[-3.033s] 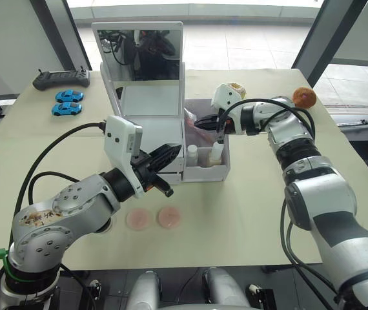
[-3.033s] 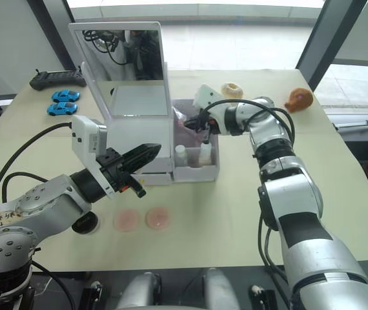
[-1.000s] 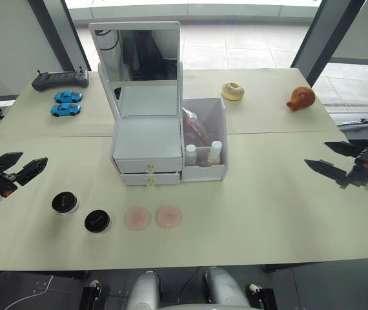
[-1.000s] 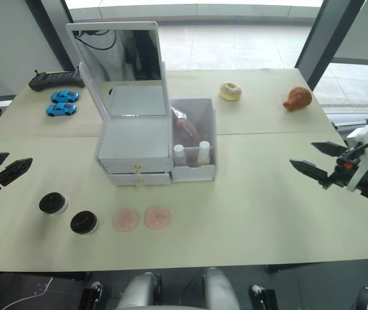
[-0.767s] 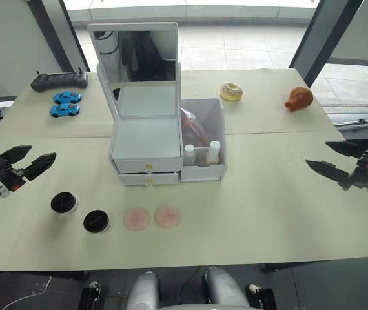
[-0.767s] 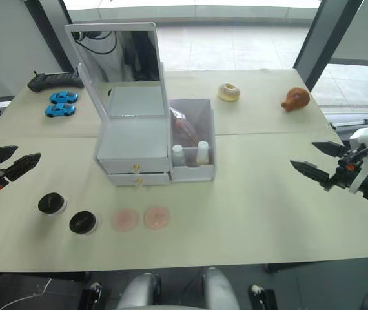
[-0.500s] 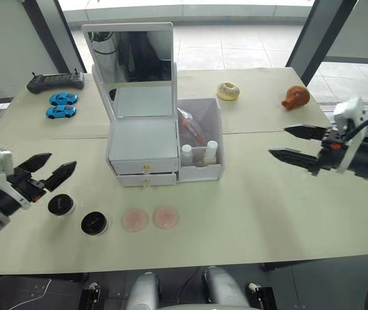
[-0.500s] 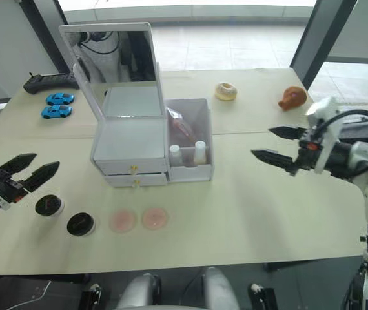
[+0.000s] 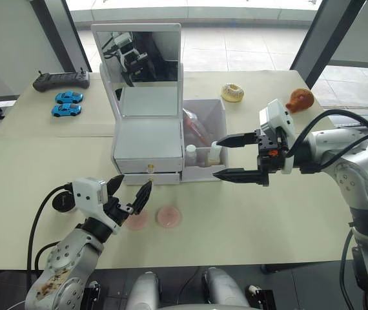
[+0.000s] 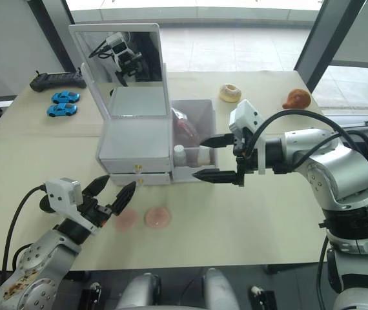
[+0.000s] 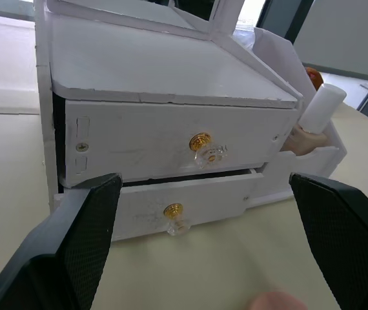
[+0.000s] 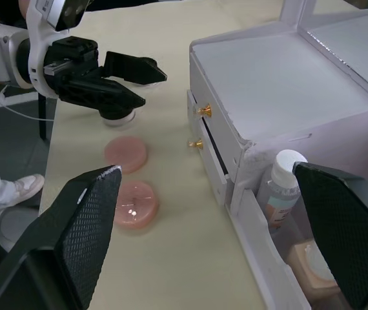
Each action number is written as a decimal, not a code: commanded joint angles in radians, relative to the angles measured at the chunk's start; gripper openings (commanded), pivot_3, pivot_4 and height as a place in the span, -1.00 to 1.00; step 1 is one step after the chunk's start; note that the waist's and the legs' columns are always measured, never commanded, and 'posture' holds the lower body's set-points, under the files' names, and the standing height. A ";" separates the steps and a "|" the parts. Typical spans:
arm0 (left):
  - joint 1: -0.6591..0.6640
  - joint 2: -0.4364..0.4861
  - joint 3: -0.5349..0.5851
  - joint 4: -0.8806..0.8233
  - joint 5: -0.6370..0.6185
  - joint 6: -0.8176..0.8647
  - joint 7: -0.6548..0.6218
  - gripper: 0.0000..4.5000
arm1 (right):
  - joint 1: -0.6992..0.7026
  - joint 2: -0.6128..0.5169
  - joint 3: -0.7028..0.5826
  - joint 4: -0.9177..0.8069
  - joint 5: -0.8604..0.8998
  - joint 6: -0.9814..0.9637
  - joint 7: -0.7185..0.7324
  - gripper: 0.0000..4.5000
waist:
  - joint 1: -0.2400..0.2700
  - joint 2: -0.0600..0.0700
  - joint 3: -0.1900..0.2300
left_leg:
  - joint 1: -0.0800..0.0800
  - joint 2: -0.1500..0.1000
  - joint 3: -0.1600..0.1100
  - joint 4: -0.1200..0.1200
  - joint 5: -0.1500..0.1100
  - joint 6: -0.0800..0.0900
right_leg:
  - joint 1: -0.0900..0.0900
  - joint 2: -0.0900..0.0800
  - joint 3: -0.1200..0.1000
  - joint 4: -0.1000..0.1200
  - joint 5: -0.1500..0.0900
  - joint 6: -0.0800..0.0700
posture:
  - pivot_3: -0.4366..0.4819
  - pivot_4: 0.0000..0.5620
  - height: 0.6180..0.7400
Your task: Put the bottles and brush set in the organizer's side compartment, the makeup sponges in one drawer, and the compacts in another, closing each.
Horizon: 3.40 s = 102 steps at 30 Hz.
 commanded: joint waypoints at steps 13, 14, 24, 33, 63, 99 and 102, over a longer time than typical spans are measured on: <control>-0.104 -0.123 -0.180 0.081 0.191 -0.082 0.101 0.76 | -0.027 0.017 -0.030 -0.064 0.002 -0.026 -0.025 1.00 | 0.001 0.000 0.000 | -0.001 0.000 0.000 0.001 0.000 0.000 | 0.000 0.000 0.000 0.000 0.000 0.000 | -0.05 -0.47 1.00; -0.108 -0.125 -0.181 0.089 0.196 -0.088 0.100 0.62 | -0.026 0.017 -0.030 -0.066 0.001 -0.026 -0.029 1.00 | 0.002 0.000 0.000 | -0.001 -0.001 0.000 0.001 0.000 0.000 | 0.000 0.000 0.000 0.000 0.000 0.000 | -0.05 -0.47 1.00; -0.162 -0.149 -0.193 0.189 0.244 -0.157 0.092 -0.73 | -0.006 0.007 -0.052 -0.091 -0.009 -0.039 -0.069 1.00 | 0.003 0.000 0.000 | -0.001 -0.001 0.000 0.001 0.000 0.000 | 0.000 0.000 0.000 0.000 0.000 0.000 | -0.05 -0.47 1.00; -0.202 -0.111 -0.132 0.232 0.264 -0.191 0.078 -0.76 | -0.010 0.040 -0.064 -0.086 -0.017 -0.068 -0.112 1.00 | 0.003 0.000 0.000 | -0.001 -0.001 -0.001 0.001 0.000 0.000 | 0.000 0.000 0.000 0.000 0.000 0.001 | -0.05 -0.47 1.00; 0.270 -0.027 -0.007 -0.108 0.131 -0.162 -0.037 -0.76 | 0.005 0.123 -0.016 -0.040 -0.024 -0.114 -0.102 1.00 | -0.015 0.000 0.000 | 0.001 0.002 0.000 -0.001 0.000 0.001 | -0.002 0.002 0.001 0.001 0.000 0.001 | -0.05 -0.47 1.00; 0.359 0.462 0.620 0.248 -0.318 -0.154 -0.557 0.99 | 0.065 0.060 -0.074 0.028 -0.011 -0.126 0.003 1.00 | -0.002 0.001 0.002 | 0.002 0.002 0.001 -0.001 -0.001 0.002 | -0.003 0.001 -0.001 0.000 -0.011 -0.004 | -0.05 -0.47 1.00; 0.214 0.587 0.637 0.486 -0.260 -0.175 -0.644 0.99 | 0.132 -0.020 -0.140 0.031 -0.007 -0.128 0.027 1.00 | 0.005 0.000 0.002 | 0.002 0.002 0.001 -0.001 -0.001 0.002 | -0.004 0.000 -0.003 -0.001 -0.013 -0.006 | -0.05 -0.47 1.00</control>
